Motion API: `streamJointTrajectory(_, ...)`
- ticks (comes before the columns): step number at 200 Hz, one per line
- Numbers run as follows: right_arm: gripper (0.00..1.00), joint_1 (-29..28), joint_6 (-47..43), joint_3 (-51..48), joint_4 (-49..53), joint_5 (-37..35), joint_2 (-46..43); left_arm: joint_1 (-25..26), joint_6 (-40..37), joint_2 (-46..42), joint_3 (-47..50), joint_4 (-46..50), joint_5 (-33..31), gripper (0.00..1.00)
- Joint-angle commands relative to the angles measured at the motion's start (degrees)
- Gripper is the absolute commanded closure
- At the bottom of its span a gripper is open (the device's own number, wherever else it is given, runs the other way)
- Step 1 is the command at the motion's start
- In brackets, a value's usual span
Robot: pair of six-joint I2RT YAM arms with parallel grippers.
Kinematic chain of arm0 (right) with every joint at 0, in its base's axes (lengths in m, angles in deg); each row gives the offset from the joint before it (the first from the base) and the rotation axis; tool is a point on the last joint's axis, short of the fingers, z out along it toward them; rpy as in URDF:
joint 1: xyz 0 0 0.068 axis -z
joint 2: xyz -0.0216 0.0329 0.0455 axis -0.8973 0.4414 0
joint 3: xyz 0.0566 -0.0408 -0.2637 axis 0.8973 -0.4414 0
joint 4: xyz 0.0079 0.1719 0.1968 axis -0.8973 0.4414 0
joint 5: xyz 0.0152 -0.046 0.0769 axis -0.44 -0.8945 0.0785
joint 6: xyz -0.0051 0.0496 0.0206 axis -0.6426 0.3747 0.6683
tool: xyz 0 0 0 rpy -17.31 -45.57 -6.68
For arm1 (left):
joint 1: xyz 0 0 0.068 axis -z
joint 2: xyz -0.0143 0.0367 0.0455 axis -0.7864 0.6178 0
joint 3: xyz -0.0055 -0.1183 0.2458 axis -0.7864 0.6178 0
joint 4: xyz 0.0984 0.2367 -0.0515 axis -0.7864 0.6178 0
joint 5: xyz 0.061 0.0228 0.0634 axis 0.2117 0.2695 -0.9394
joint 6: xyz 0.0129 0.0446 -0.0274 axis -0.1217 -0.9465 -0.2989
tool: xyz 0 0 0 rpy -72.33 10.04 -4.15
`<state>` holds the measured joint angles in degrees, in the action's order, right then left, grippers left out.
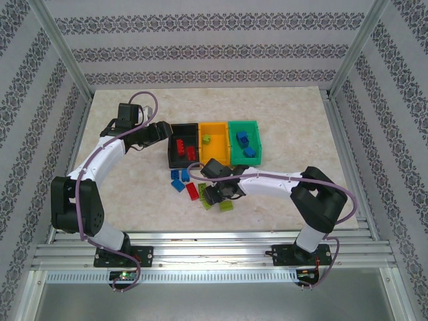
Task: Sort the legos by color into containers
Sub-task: Pick up the lego from the bottom-center of the table, then place the lego in the container.
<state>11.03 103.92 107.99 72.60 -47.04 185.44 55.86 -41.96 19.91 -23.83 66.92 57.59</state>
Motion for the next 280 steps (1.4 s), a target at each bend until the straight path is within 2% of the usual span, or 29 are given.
streamJointTrajectory(1,0.48,-0.6,0.4,0.2,2.4,0.5,2.6,-0.3,-0.8,0.1,0.0,-1.0,0.2,0.32)
streamJointTrajectory(22,0.48,-0.6,0.5,0.5,2.7,0.7,3.5,-0.3,-0.7,0.1,-0.1,-1.0,0.4,0.32)
streamJointTrajectory(56,0.63,-0.6,0.2,0.4,2.9,-0.4,2.3,-0.3,-0.8,0.2,-0.1,-1.0,0.4,0.32)
streamJointTrajectory(100,0.64,0.2,-0.7,1.0,4.2,-2.3,-1.8,-0.3,-0.8,0.4,-0.2,-0.9,0.5,0.32)
streamJointTrajectory(123,0.64,3.4,-1.7,1.1,4.0,-1.9,-5.6,-0.3,-0.8,0.1,-0.1,-1.0,0.1,0.32)
streamJointTrajectory(166,0.64,14.5,-2.6,1.1,-0.5,-2.2,-11.6,-0.3,-0.6,0.0,0.0,-1.0,0.3,0.32)
streamJointTrajectory(208,0.62,23.5,-4.2,3.9,-5.8,-5.0,-10.0,-0.2,-0.9,0.1,-0.1,-0.8,0.2,0.32)
streamJointTrajectory(230,0.53,26.6,-5.8,7.2,-6.5,-4.7,-6.6,-0.2,-1.0,-0.1,-0.2,-0.7,-0.1,0.32)
streamJointTrajectory(249,0.46,27.4,-6.4,10.3,-4.9,-2.2,-4.0,-0.2,-0.9,0.1,-0.1,-0.6,-0.1,0.32)
streamJointTrajectory(280,0.45,26.6,-7.4,8.4,-6.1,-0.1,-5.1,-0.3,-1.3,0.5,-0.4,-0.3,-0.4,0.32)
